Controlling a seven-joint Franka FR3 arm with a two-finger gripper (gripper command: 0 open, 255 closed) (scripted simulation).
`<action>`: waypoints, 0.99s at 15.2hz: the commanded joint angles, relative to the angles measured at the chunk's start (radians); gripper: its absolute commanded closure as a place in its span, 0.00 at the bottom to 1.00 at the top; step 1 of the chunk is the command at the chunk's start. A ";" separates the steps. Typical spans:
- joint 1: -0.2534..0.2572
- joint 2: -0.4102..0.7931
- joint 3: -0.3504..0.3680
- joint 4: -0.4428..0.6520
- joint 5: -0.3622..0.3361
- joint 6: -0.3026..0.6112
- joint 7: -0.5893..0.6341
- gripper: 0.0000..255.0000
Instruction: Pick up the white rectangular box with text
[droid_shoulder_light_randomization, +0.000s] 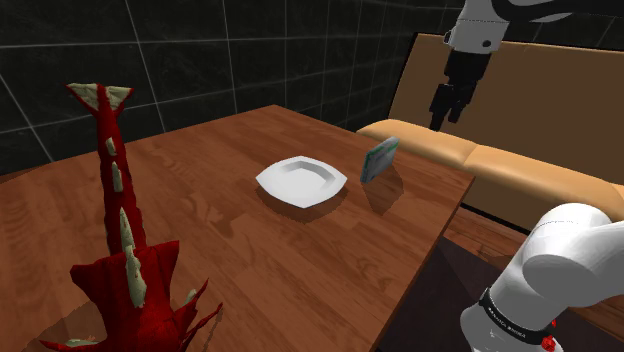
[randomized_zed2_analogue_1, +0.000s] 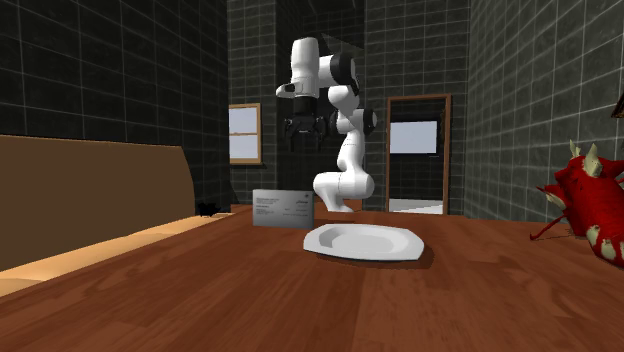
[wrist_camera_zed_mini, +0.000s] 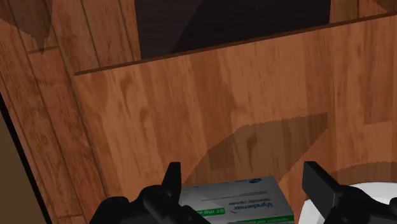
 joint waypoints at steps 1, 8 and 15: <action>0.000 0.000 0.000 0.000 0.000 0.000 0.000 0.00; -0.179 0.168 0.189 -0.017 0.150 0.185 0.683 0.00; -0.348 0.371 0.317 0.025 0.212 0.367 1.312 0.00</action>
